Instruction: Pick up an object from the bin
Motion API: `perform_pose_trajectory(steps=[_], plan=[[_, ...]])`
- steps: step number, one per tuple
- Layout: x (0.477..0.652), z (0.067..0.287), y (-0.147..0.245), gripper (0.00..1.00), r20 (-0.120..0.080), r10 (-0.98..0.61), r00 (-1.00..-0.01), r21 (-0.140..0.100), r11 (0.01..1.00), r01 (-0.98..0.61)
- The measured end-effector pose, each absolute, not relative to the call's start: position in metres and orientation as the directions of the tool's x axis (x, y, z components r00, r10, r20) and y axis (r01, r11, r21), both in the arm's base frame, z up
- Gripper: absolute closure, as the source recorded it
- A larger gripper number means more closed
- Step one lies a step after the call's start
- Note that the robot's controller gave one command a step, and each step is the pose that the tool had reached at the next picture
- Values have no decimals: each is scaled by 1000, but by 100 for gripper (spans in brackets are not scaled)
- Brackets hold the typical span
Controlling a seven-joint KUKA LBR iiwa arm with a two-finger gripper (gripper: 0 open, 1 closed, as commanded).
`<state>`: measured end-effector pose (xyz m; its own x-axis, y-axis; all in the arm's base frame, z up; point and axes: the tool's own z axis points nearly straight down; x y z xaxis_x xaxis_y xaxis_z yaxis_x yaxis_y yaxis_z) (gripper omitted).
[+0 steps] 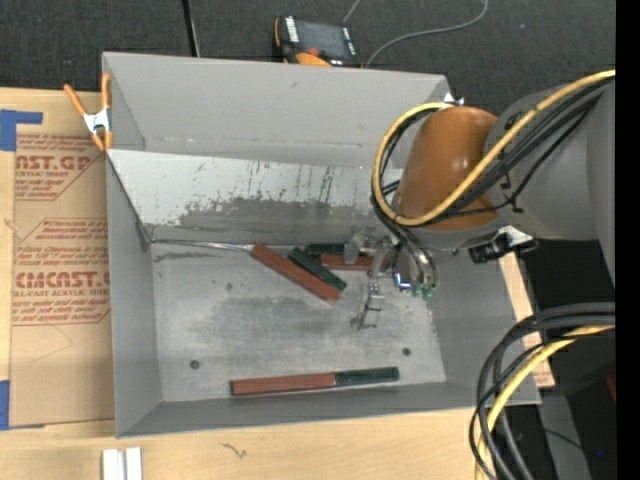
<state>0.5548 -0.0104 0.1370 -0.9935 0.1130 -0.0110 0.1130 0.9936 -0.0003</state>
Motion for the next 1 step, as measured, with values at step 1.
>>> perform_pose_trajectory(steps=[1], plan=[[581, 71, 26, 0, -2, 395, -919, 2, 919, 395]])
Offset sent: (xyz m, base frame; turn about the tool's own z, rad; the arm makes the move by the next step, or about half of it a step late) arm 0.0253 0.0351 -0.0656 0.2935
